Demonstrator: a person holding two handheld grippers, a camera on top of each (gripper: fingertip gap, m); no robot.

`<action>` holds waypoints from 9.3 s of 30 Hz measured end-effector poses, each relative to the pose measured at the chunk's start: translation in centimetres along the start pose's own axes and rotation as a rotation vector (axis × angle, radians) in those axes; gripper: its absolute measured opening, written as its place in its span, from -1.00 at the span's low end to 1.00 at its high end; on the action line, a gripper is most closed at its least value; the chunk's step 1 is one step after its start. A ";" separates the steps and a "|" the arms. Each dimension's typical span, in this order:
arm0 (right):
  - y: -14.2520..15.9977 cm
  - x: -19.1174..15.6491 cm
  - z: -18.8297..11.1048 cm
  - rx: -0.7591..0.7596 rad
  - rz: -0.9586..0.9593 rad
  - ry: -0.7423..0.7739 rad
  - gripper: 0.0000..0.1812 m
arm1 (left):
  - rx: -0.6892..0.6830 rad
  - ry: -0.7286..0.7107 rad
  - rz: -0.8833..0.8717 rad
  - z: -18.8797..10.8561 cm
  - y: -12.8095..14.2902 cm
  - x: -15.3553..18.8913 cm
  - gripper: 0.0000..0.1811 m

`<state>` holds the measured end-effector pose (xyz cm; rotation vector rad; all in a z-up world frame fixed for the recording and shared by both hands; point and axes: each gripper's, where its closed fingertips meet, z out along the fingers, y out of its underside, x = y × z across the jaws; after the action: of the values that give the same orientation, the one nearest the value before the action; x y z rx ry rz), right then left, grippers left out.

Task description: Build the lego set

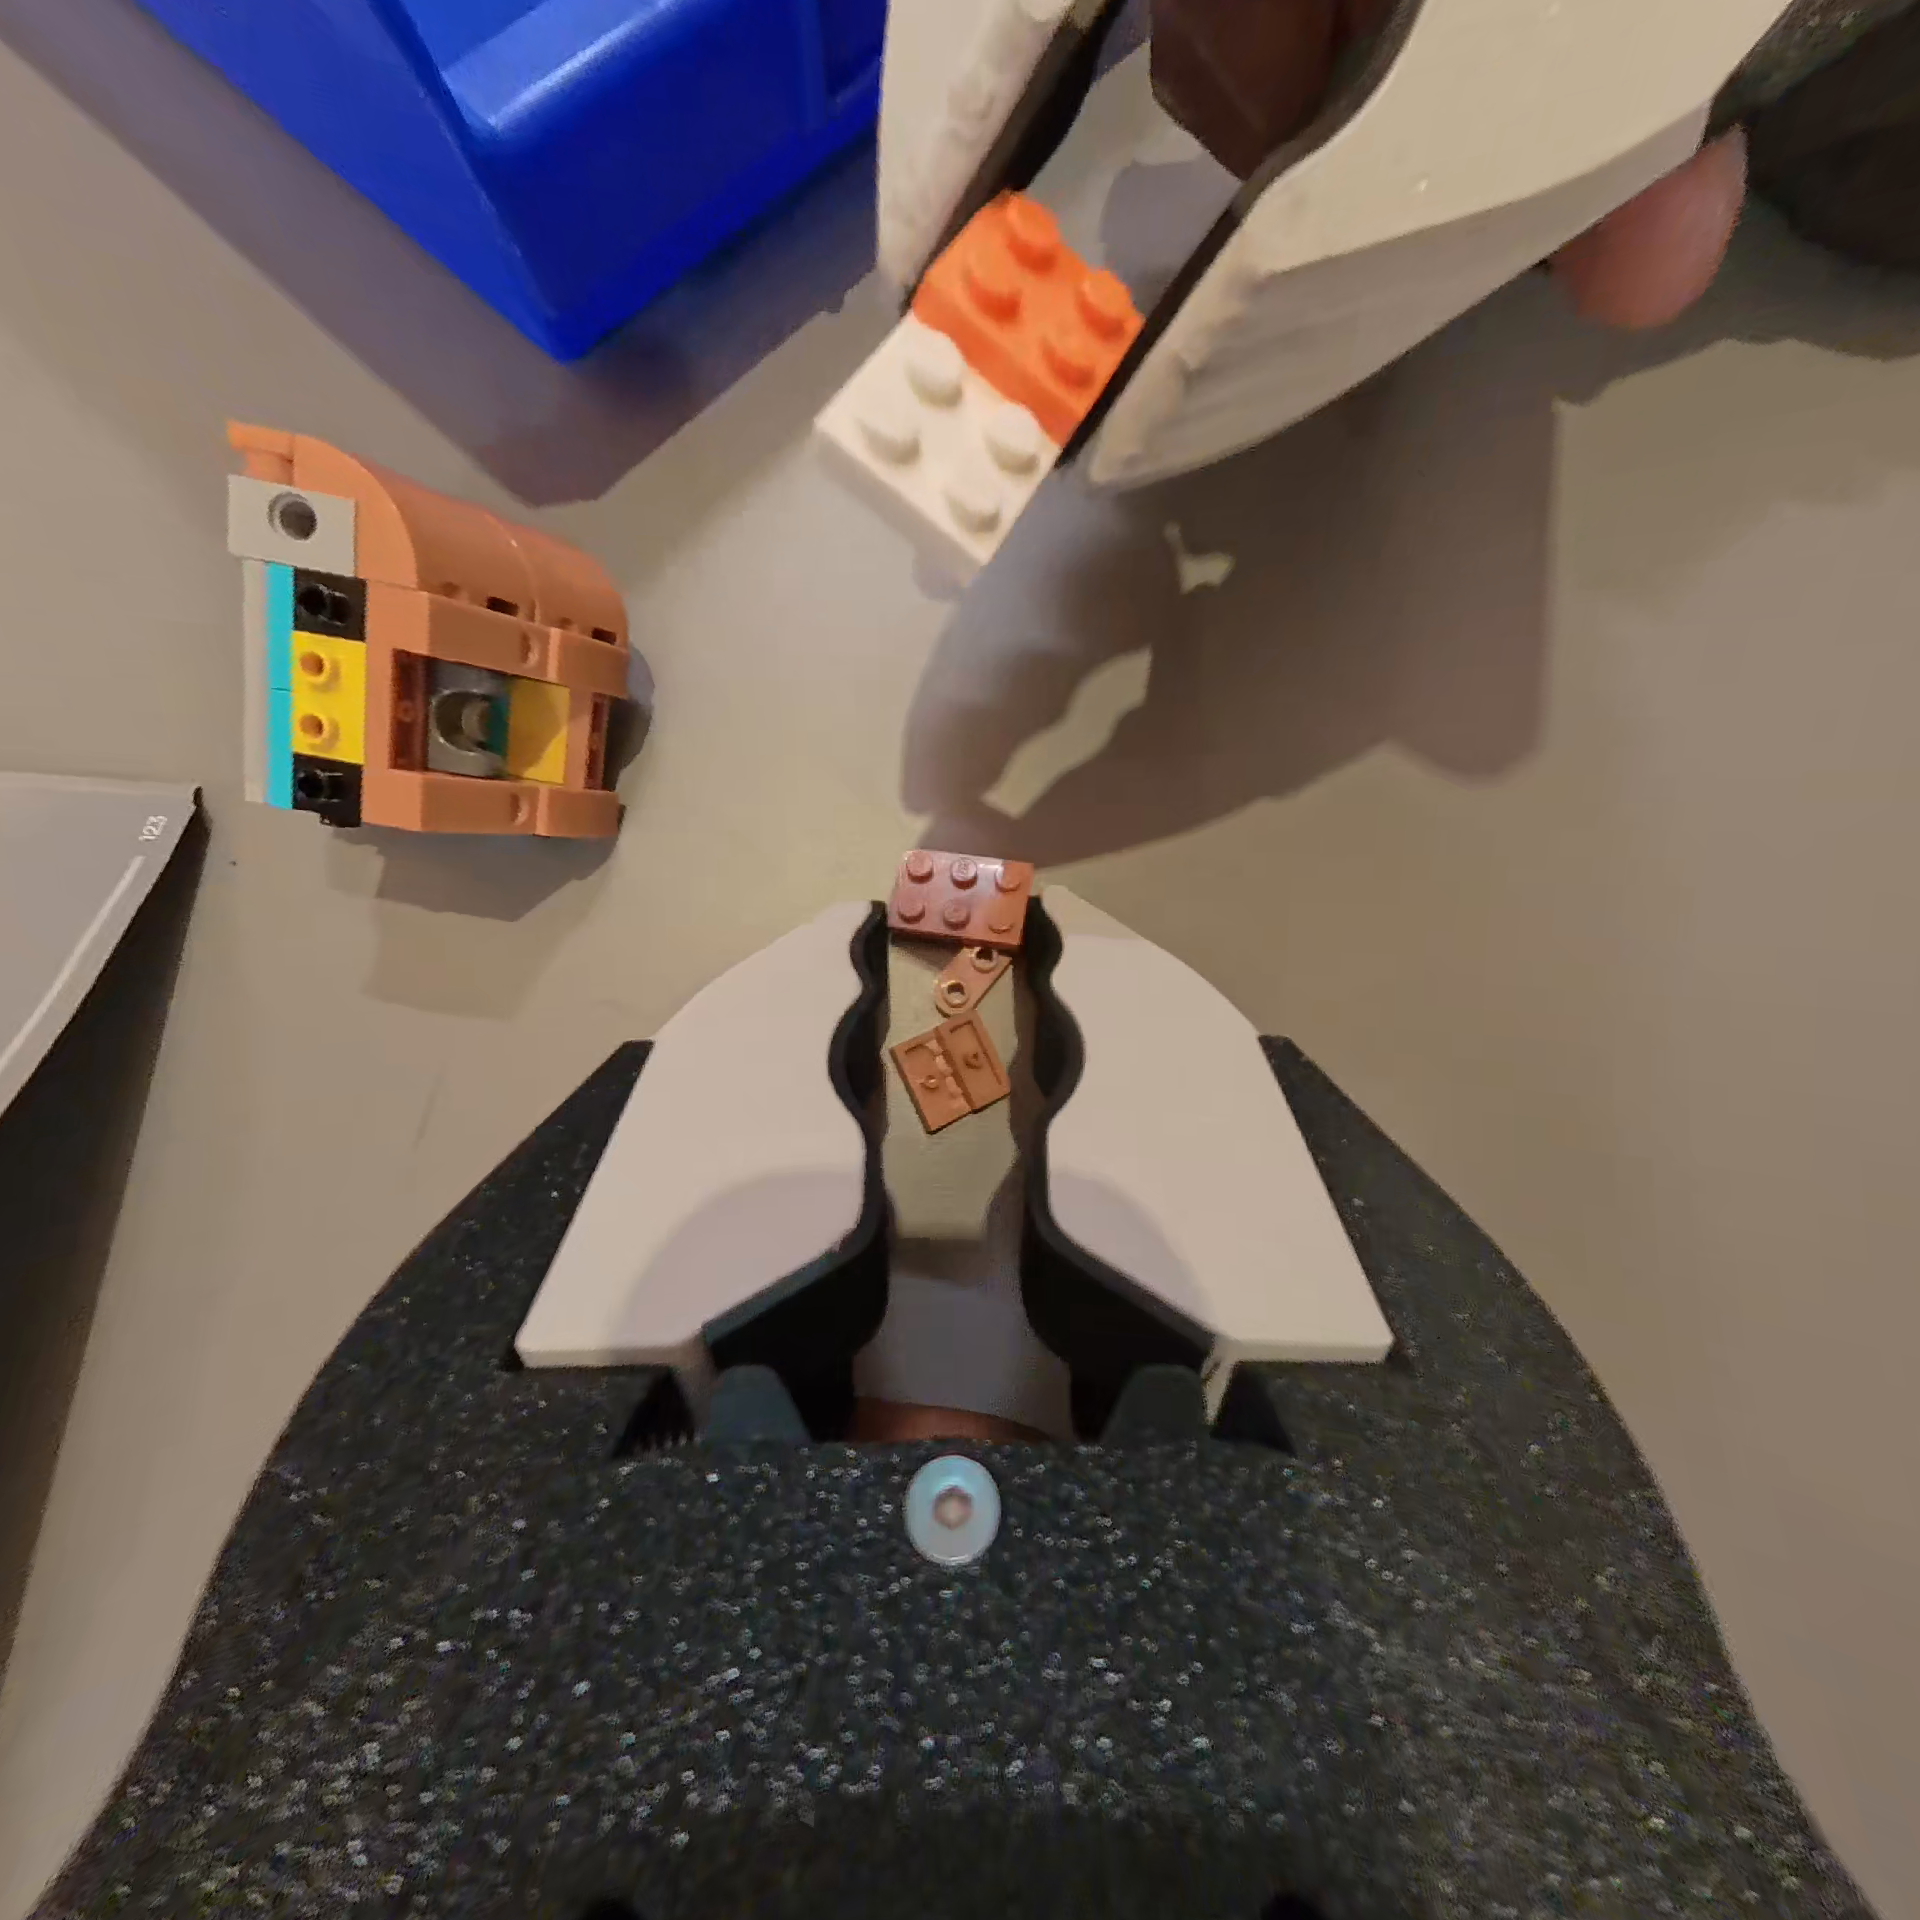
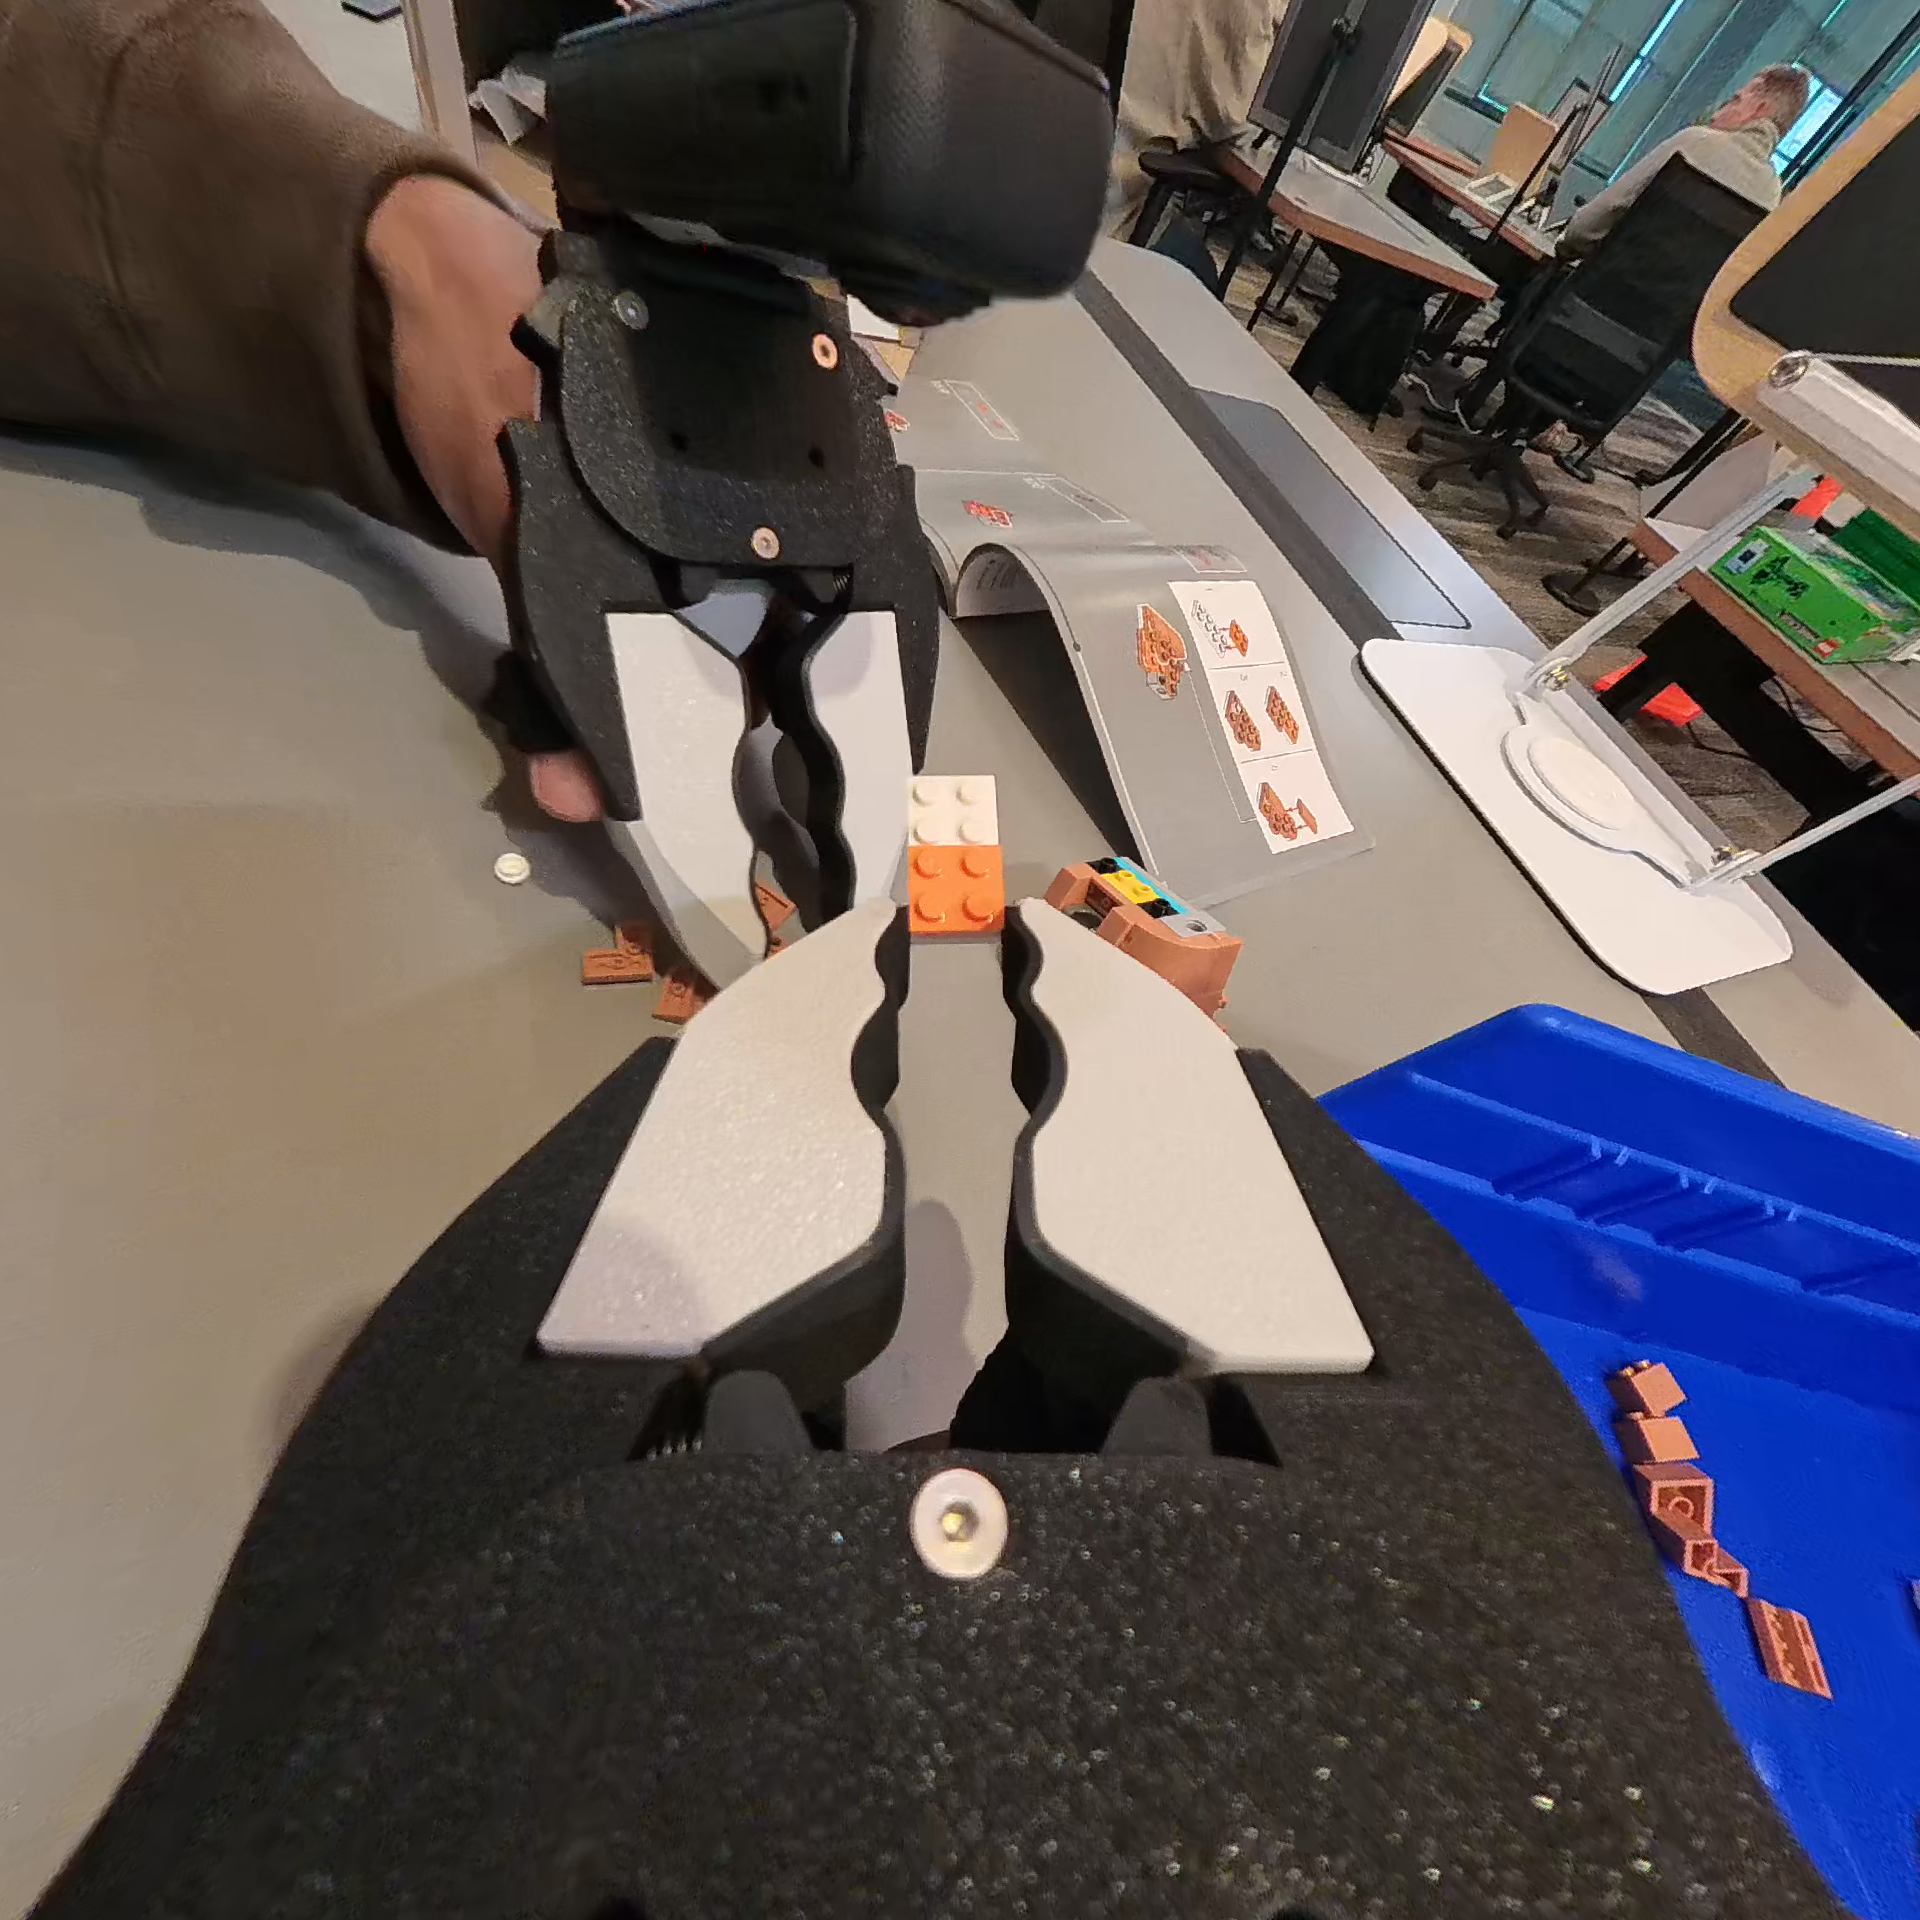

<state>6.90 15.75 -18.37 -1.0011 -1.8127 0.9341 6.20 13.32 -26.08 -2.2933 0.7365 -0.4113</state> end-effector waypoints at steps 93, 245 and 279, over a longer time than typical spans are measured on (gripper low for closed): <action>-1.8 -7.6 -0.3 0.146 0.052 -0.459 -0.82 | 0.280 -0.268 0.913 -6.1 -2.7 5.0 -0.57; -6.5 -7.4 -1.1 0.258 -0.693 0.072 -0.63 | 0.552 -0.332 1.002 -9.3 -5.2 6.4 -0.91; -8.3 -7.0 -2.1 0.239 -1.412 0.640 -0.91 | 0.681 0.486 -0.095 -12.5 -7.2 6.9 -0.64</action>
<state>8.89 6.61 -12.47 0.2478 -1.3036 -0.0892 8.53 7.07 -11.57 -1.5947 0.5877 -1.1022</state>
